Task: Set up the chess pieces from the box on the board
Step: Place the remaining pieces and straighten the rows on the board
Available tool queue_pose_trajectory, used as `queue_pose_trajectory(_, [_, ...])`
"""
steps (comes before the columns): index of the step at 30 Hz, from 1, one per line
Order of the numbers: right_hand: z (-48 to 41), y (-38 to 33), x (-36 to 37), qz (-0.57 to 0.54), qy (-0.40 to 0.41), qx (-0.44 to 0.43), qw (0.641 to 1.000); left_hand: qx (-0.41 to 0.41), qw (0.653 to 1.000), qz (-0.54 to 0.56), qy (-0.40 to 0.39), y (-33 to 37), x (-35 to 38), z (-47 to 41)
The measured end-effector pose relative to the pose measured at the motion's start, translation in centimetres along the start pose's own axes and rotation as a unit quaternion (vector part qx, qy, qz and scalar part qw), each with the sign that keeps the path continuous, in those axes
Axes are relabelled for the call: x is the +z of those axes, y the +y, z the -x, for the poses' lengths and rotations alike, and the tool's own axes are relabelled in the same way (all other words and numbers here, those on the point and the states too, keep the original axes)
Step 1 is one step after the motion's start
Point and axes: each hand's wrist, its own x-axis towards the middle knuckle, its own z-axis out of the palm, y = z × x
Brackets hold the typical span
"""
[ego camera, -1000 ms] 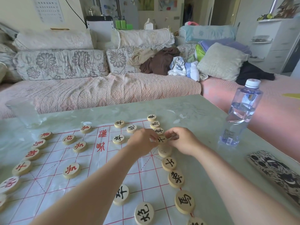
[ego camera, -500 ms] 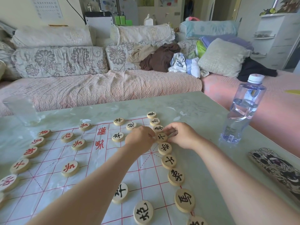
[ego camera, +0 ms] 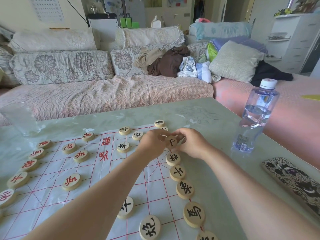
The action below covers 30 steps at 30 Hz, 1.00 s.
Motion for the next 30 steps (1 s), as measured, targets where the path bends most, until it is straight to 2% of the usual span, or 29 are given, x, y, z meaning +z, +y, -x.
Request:
queue_pose_trajectory(6, [0.2, -1.7, -1.5, -0.126, 0.012, -0.004, 0.992, -0.021, 0.983, 0.182, 0.019, 1.0, -1.0, -0.1])
queue_pose_trajectory(14, [0.7, -3.0, -1.7, -0.181, -0.03, -0.02, 0.983, -0.068, 0.973, 0.218, 0.031, 1.2, -2.1, 0.1])
queue_pose_trajectory(17, [0.7, -3.2, -1.7, -0.175, -0.028, -0.036, 0.983, -0.103, 0.954, 0.28, 0.03, 1.2, -2.4, 0.1])
queue_pose_trajectory(22, [0.6, -3.3, -1.4, -0.162, 0.009, -0.037, 0.986, -0.111, 0.928, 0.348, -0.07, 1.3, -2.9, 0.7])
queue_pose_trajectory(25, [0.3, -3.2, -1.3, -0.118, 0.003, -0.037, 0.992, -0.102, 0.934, 0.334, -0.073, 1.2, -2.9, 0.6])
queue_pose_trajectory(30, [0.3, -3.3, -1.7, -0.064, -0.037, -0.032, 0.997, -0.106, 0.954, 0.279, -0.026, 0.6, -2.3, -0.1])
